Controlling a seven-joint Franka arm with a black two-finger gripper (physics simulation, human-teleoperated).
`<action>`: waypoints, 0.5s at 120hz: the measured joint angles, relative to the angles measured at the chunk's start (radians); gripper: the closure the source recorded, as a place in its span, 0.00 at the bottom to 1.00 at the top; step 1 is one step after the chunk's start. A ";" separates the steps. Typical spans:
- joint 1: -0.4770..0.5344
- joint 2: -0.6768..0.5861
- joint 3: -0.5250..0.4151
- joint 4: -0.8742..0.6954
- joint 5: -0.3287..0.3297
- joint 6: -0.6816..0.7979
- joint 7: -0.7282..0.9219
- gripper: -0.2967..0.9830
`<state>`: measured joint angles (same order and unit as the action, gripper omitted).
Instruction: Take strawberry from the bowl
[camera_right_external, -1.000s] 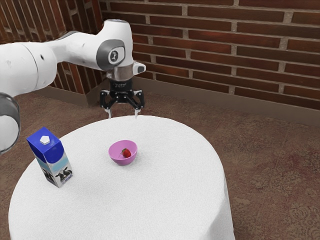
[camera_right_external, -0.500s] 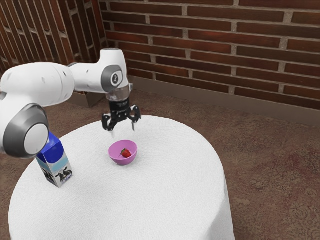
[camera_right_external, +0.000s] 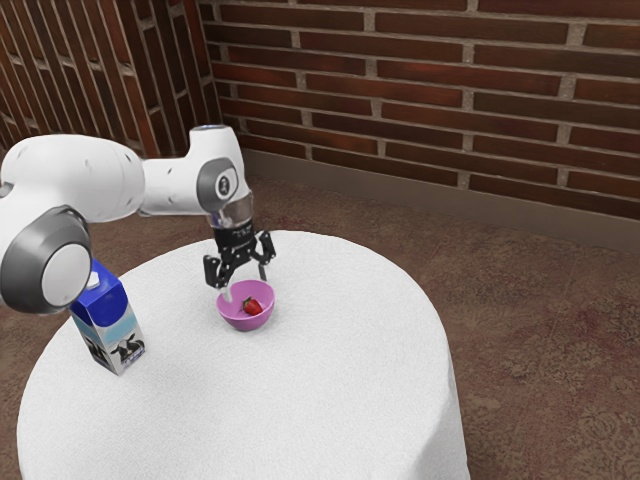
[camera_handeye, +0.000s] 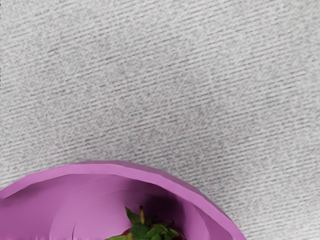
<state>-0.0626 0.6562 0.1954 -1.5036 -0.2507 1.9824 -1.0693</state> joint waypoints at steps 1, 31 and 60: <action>0.000 0.000 0.000 -0.002 0.000 0.000 -0.001 0.23; -0.032 -0.083 0.007 -0.074 0.004 0.012 -0.036 0.24; -0.039 -0.149 0.013 -0.150 0.010 0.020 -0.052 0.48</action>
<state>-0.1016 0.5070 0.2083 -1.6533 -0.2407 2.0021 -1.1215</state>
